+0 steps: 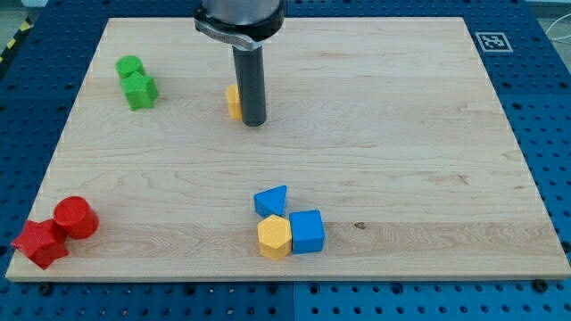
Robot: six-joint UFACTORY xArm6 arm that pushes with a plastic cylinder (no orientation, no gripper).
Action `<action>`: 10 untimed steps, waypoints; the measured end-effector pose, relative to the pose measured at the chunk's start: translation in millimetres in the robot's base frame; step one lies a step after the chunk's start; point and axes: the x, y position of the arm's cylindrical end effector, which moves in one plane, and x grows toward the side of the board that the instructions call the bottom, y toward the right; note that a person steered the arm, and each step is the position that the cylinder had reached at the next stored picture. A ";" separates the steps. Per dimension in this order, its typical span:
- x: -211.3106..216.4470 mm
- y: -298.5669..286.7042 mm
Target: Point at the blue cube
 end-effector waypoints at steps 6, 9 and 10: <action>30.8 -48.4; 53.2 -12.8; 53.6 63.2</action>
